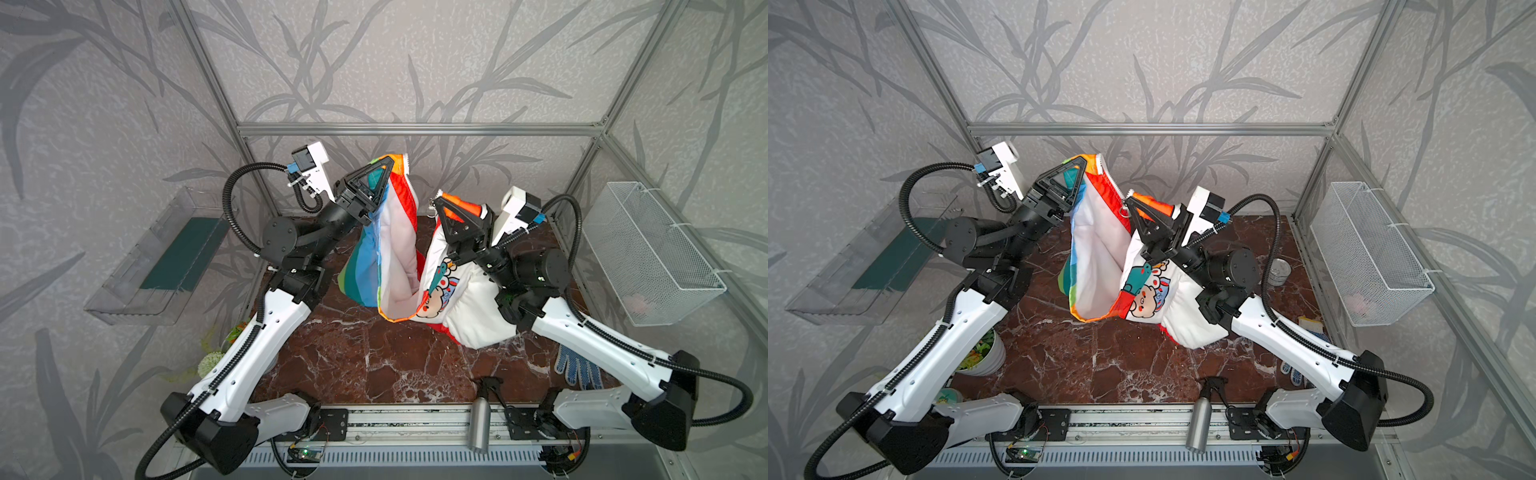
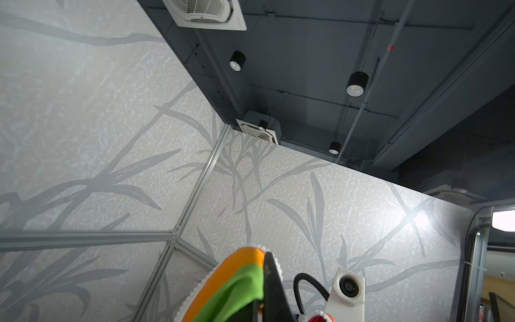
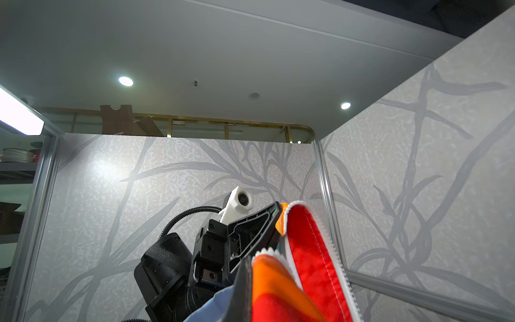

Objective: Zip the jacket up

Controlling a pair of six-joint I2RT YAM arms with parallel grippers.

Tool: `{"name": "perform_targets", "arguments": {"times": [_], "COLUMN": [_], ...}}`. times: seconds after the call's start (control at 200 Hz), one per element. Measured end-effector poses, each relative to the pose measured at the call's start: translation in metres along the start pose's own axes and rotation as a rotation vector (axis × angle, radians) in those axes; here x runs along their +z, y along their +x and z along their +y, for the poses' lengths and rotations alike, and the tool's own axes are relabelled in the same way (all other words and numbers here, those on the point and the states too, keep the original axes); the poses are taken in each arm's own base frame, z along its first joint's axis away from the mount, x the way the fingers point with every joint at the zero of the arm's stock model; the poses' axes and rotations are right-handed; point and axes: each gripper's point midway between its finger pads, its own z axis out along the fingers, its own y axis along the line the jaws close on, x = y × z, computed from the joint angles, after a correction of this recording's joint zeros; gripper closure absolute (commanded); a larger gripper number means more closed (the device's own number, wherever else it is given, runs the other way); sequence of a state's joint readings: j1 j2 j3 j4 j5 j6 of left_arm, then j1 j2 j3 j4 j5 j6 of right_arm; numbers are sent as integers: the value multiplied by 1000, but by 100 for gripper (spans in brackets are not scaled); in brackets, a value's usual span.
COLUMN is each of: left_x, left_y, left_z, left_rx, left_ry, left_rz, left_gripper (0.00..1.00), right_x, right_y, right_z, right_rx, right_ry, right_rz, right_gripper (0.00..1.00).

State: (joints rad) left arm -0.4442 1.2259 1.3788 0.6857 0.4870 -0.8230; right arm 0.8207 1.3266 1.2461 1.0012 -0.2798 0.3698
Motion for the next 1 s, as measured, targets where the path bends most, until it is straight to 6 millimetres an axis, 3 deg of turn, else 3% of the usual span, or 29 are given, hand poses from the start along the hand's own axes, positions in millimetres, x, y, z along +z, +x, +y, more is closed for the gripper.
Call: {"name": "perform_targets", "arguments": {"times": [0.185, 0.485, 1.0], "left_x": [8, 16, 16], "left_y": [-18, -35, -39], "left_z": [-23, -44, -63], "left_rx": [122, 164, 123], "left_ry": [70, 150, 239], "left_rz": [-36, -70, -105], "left_gripper": [100, 100, 100], "right_x": [22, 39, 50], "right_y": [-14, -35, -31], "right_z": [9, 25, 27], "right_rx": [-52, -113, -65], "right_ry": [-75, -156, -158], "right_rz": [-34, -84, -109], "right_gripper": [100, 100, 100]}}
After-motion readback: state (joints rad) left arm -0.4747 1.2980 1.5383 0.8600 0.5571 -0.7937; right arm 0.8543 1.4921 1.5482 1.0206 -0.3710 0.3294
